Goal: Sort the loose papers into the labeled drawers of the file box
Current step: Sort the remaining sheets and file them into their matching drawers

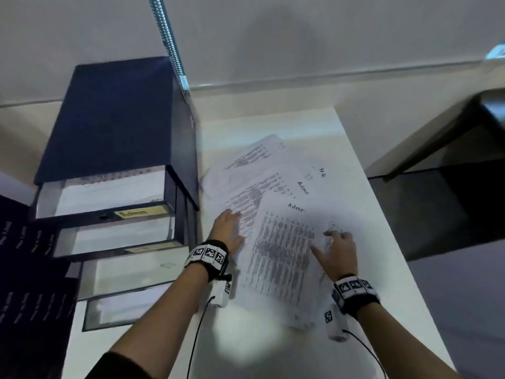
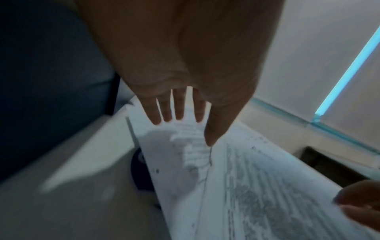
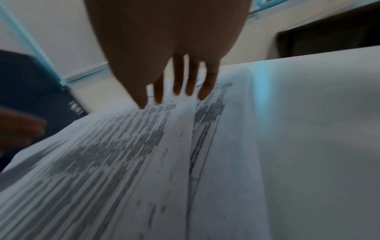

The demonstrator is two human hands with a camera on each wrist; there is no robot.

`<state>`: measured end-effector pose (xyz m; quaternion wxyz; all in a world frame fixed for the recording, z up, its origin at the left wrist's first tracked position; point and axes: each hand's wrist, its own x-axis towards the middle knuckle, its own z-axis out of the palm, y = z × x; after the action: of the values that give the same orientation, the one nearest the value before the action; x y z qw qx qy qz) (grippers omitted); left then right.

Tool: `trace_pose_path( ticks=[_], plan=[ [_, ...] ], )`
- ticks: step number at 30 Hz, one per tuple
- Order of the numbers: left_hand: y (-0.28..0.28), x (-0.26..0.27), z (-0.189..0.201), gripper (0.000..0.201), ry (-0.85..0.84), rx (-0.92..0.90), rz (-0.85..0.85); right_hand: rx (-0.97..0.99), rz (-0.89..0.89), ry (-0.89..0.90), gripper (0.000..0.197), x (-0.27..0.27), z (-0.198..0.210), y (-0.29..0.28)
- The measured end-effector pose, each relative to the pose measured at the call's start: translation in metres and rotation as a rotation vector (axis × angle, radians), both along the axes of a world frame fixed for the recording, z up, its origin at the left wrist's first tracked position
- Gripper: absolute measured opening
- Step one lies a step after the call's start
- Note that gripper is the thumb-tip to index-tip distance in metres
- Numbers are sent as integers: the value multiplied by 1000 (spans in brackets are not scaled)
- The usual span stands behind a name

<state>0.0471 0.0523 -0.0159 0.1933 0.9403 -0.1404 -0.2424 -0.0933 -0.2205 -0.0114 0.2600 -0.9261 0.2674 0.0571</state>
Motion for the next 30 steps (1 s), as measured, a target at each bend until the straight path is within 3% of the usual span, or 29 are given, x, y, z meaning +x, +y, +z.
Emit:
trace_pose_path(
  ticks=[2,3,6,9,11,14,16,18,22,25,28,30],
  plan=[
    [-7,4,-14,77,-50,97,110,109,-139,142,90,0,-9,-11],
    [-10,3,-18,79,-51,144,137,187,-156,169,95,1,-10,-11],
    [-27,-17,-28,75,-17,299,75,310,-172,100,87,5,-15,-11],
    [-51,-45,-20,62,-135,351,2,348,-227,86,84,11,-23,-18],
    [-58,-51,-13,46,-258,222,-27,382,-265,70,79,11,-35,-26],
    [-56,-37,-9,33,-239,34,100,438,-296,14,48,7,-35,-31],
    [-47,-21,-19,51,-248,30,163,443,-287,-38,37,5,-30,-30],
    [-46,-13,-23,64,-144,16,205,447,-278,-84,35,3,-27,-30],
    [-59,-23,-22,54,-69,-7,160,489,-312,-134,36,5,-24,-22],
    [-67,-29,-16,46,63,-180,265,525,-333,-162,34,8,-20,-16],
    [-67,-24,-8,61,128,-359,363,512,-278,-176,18,10,-13,-19],
    [-63,-17,1,59,158,-413,318,487,-185,-232,14,13,-1,-22]
  ],
)
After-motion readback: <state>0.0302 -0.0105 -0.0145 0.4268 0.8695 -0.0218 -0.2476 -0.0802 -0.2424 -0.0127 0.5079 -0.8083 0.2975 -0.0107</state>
